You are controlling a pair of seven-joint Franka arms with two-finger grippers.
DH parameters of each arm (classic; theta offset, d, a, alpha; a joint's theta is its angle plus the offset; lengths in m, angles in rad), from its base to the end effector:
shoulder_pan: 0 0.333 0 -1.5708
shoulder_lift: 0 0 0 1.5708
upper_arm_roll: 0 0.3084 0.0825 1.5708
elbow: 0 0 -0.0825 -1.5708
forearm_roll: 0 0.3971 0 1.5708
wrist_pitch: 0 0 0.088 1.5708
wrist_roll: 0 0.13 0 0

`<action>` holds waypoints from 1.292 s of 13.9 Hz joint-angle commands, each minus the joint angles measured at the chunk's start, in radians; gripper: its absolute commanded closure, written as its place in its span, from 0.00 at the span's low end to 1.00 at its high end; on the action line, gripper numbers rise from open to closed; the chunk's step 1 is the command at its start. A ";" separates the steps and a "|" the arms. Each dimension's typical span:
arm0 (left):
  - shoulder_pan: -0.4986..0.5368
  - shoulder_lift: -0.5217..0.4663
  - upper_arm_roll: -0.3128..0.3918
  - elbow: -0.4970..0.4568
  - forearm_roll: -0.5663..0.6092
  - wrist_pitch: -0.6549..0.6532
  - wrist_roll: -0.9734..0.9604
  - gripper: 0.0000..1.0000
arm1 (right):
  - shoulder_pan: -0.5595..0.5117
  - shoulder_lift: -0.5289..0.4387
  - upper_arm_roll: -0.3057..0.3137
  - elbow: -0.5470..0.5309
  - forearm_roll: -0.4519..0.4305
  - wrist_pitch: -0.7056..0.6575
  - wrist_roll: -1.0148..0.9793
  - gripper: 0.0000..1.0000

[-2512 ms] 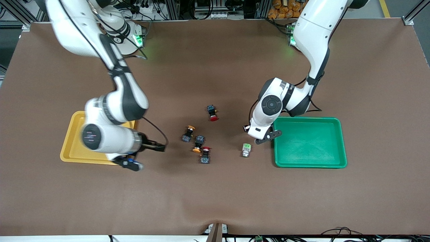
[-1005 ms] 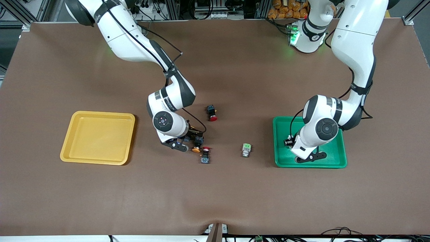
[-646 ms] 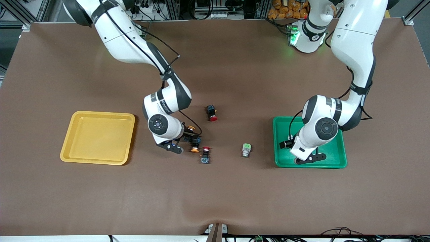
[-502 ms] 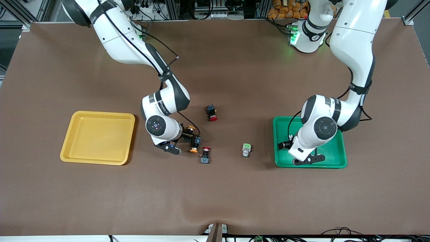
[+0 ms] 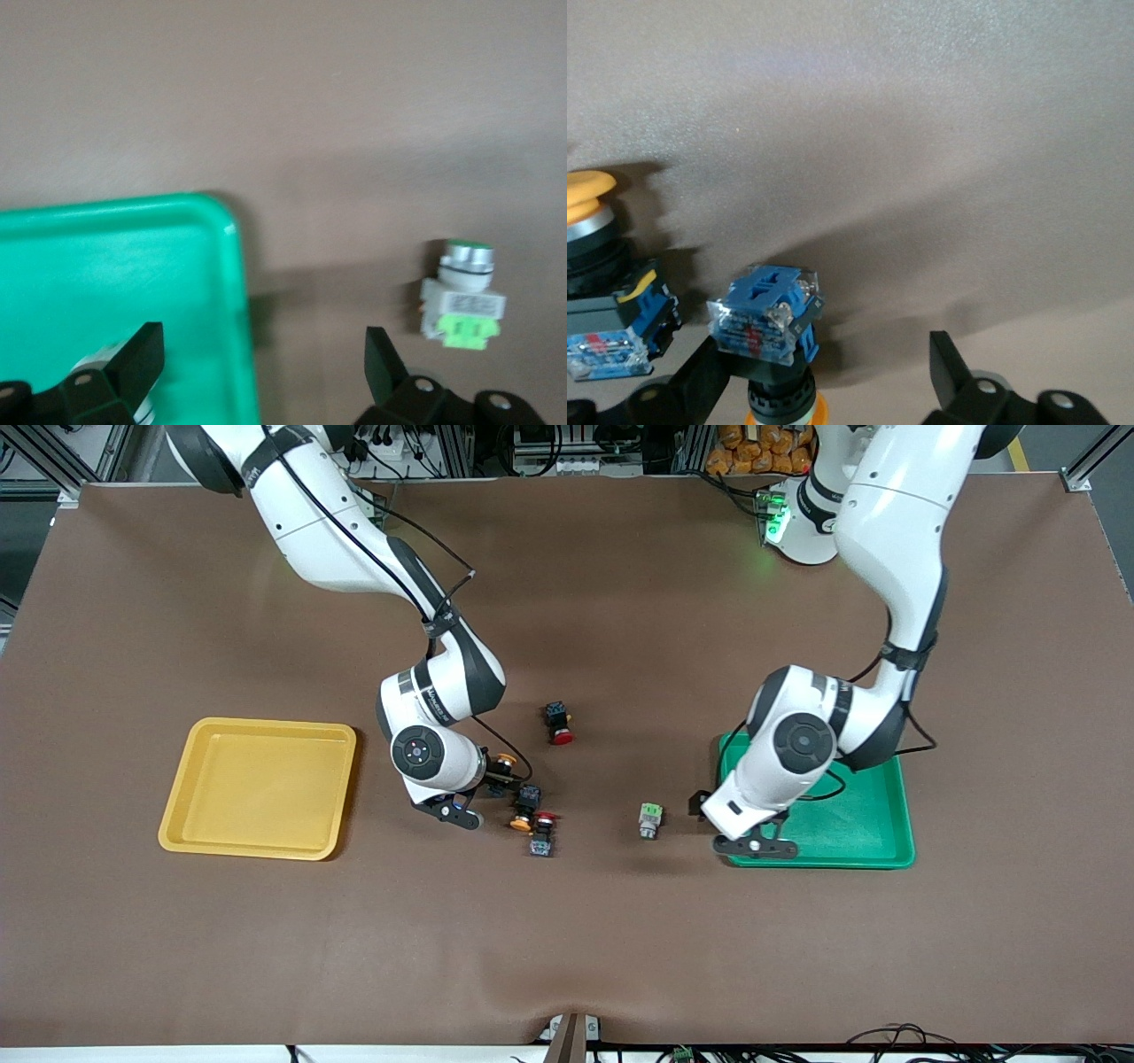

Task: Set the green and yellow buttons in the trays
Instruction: 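Grasp the green-base button with the left gripper while the right gripper grasps a blue button, then carry the green button to the green tray while the right gripper carries the blue button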

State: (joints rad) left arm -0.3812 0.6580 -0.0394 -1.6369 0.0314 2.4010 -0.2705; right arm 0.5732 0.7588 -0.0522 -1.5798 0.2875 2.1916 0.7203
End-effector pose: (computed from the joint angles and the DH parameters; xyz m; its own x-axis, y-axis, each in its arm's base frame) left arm 0.6471 -0.2856 0.2056 0.9818 -0.1596 0.1025 -0.1633 -0.9861 0.0290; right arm 0.5845 0.3568 0.1437 0.9075 -0.3515 -0.2298 -0.3663 -0.9302 -0.0239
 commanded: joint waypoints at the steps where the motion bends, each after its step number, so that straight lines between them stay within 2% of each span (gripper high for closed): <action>1: -0.019 0.083 0.003 0.034 0.018 0.119 0.057 0.00 | -0.003 -0.019 0.005 -0.023 -0.010 0.008 0.022 0.88; 2: -0.025 0.107 0.003 0.043 0.018 0.156 0.059 0.00 | -0.003 -0.019 0.005 -0.022 -0.010 0.007 0.022 1.00; 4: -0.044 0.133 0.003 0.048 0.015 0.208 0.059 0.00 | -0.003 -0.021 0.005 -0.022 -0.008 0.005 0.022 1.00; 10: -0.073 0.126 -0.002 0.106 0.007 0.205 0.037 0.00 | -0.039 -0.047 0.005 -0.008 -0.010 -0.015 0.008 1.00; 12: -0.093 0.149 -0.002 0.103 0.004 0.210 0.011 0.00 | -0.096 -0.078 0.003 -0.002 -0.018 -0.076 -0.021 1.00; 15: -0.125 0.167 -0.002 0.098 0.004 0.210 -0.021 0.00 | -0.231 -0.154 0.003 -0.002 -0.018 -0.208 -0.207 1.00; 17: -0.134 0.163 -0.002 0.095 0.004 0.210 -0.050 0.06 | -0.326 -0.188 0.002 -0.002 -0.051 -0.269 -0.361 1.00; 18: -0.142 0.161 0.000 0.091 0.005 0.210 -0.058 0.20 | -0.381 -0.197 0.003 -0.002 -0.091 -0.297 -0.428 1.00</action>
State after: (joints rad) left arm -0.5112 0.8275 -0.0472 -1.5459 0.0314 2.6131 -0.3012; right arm 0.2906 0.6077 -0.0759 -1.5552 0.2517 1.9405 0.4051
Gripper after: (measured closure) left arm 0.035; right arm 0.581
